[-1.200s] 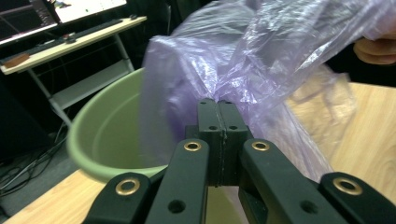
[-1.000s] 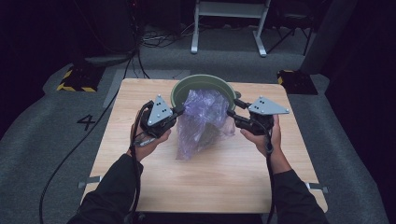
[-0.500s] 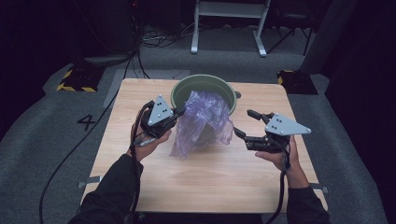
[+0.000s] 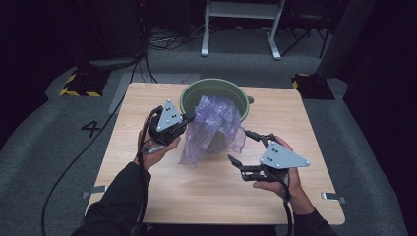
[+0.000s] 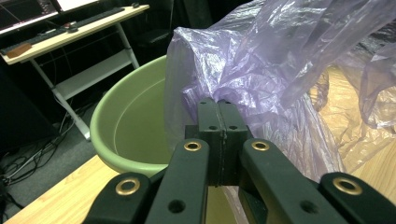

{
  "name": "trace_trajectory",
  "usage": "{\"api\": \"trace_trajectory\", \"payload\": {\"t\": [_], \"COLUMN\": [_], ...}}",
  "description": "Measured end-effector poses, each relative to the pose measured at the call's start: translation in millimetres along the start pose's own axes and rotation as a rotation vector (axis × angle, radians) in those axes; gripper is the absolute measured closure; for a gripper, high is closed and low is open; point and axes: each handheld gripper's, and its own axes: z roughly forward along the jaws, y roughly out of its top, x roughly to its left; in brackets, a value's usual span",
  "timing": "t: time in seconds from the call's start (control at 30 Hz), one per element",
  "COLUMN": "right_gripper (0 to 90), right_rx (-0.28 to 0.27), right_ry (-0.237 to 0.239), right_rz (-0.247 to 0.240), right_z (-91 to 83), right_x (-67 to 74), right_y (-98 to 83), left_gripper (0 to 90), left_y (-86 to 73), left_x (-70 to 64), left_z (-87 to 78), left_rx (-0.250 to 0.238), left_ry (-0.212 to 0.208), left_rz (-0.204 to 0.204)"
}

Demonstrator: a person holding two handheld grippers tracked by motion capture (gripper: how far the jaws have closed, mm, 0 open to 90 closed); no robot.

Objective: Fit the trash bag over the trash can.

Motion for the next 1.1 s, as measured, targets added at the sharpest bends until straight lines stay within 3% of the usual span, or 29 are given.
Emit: {"api": "trace_trajectory", "payload": {"t": [0.07, 0.17, 0.3, 0.37, 0.43, 0.5, 0.6, 0.73, 0.8, 0.87, 0.93, 0.97, 1.1], "right_gripper": [24.0, 49.1, 75.3, 84.0, 90.0, 90.0, 90.0, 87.4, 87.2, 78.6, 58.8, 51.3, 35.5], "right_rx": [0.027, 0.072, 0.105, 0.122, 0.128, 0.143, 0.153, 0.116, 0.094, 0.080, 0.045, 0.048, 0.001], "right_ry": [-0.025, -0.095, -0.157, -0.164, -0.159, -0.191, -0.198, -0.236, -0.212, -0.195, -0.130, -0.124, -0.041], "right_rz": [-0.030, -0.069, -0.015, -0.013, 0.028, 0.024, 0.048, 0.080, 0.078, 0.063, 0.078, 0.079, 0.045], "right_z": [10.8, 24.9, 31.3, 32.6, 34.0, 36.3, 38.1, 33.0, 28.6, 25.4, 22.1, 20.6, 12.6], "right_x": [1.7, -5.8, -28.5, -37.9, -47.4, -55.1, -62.4, -69.3, -66.9, -61.9, -55.4, -50.3, -25.2], "right_y": [2.4, 0.9, -5.6, -8.9, -12.1, -13.7, -14.5, -11.4, -8.8, -5.8, -2.8, -1.0, 2.3], "left_gripper": [89.9, 89.9, 89.9, 89.9, 89.9, 89.9, 89.9, 89.9, 89.9, 89.9, 89.9, 89.9, 89.9], "left_y": [0.5, 0.1, -2.7, -4.1, -5.3, -5.7, -5.2, -1.9, -1.7, -2.4, -2.9, -2.9, -2.6], "left_x": [1.2, 6.9, 18.2, 23.9, 28.8, 33.7, 38.3, 39.4, 40.3, 40.3, 39.1, 37.9, 32.1], "left_z": [-0.3, -1.3, -1.8, -1.5, -1.1, -0.1, 1.1, 3.6, 4.7, 5.6, 5.7, 5.4, 5.6], "left_rx": [-0.005, -0.004, 0.003, 0.007, 0.007, 0.012, 0.012, 0.025, 0.027, 0.027, 0.026, 0.024, 0.033], "left_ry": [-0.001, 0.012, 0.025, 0.029, 0.032, 0.036, 0.030, 0.044, 0.042, 0.036, 0.031, 0.028, 0.020], "left_rz": [0.000, -0.005, -0.024, -0.033, -0.041, -0.048, -0.057, -0.029, -0.029, -0.040, -0.040, -0.038, -0.018]}}
